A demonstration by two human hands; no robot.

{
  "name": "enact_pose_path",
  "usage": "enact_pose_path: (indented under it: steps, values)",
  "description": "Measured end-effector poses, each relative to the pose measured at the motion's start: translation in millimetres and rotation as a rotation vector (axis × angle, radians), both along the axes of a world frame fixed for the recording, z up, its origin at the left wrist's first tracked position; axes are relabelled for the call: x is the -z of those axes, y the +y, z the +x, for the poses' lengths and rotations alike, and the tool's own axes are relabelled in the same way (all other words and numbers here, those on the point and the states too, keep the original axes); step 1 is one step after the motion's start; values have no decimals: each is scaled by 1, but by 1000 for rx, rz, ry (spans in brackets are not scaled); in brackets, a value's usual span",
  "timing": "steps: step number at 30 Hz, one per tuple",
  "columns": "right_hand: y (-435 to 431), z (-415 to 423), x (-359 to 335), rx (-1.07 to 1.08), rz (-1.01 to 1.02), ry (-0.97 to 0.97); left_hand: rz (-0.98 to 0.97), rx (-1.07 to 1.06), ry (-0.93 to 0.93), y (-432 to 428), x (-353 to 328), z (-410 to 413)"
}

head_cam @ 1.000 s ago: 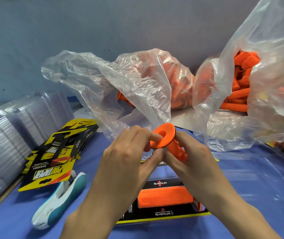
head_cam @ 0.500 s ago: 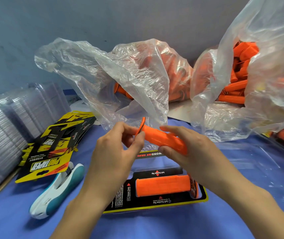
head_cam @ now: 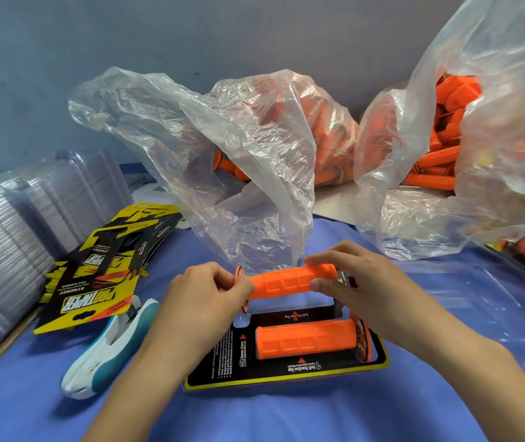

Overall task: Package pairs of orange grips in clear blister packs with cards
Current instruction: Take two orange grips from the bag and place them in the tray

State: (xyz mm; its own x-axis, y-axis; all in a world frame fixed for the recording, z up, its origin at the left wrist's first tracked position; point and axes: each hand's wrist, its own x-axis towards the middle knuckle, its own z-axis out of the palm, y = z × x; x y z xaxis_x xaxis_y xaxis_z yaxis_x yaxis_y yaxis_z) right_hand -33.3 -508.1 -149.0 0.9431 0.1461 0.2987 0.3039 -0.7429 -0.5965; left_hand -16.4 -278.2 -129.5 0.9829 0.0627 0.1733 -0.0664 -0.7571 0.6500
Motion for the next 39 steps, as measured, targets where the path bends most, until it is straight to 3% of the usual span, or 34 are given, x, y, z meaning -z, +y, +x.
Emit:
enact_pose_path:
  steps: [5, 16, 27, 32, 39]
  values:
    - [-2, 2, 4, -22, -24, 87, 51, -3, 4, 5, 7, 4]
    - [-3, 1, 8, 15, -35, 87, 166, -18, 74, 11, 21, 7]
    - [-7, -3, 13, 58, -49, 17, 210, 0, 13, 16, 31, 13]
    - [-17, -7, 15, 186, -122, -117, 212, 29, -31, 19, 30, 14]
    - [-21, -14, 26, 309, -250, -30, 172, 29, -80, 28, 32, 16]
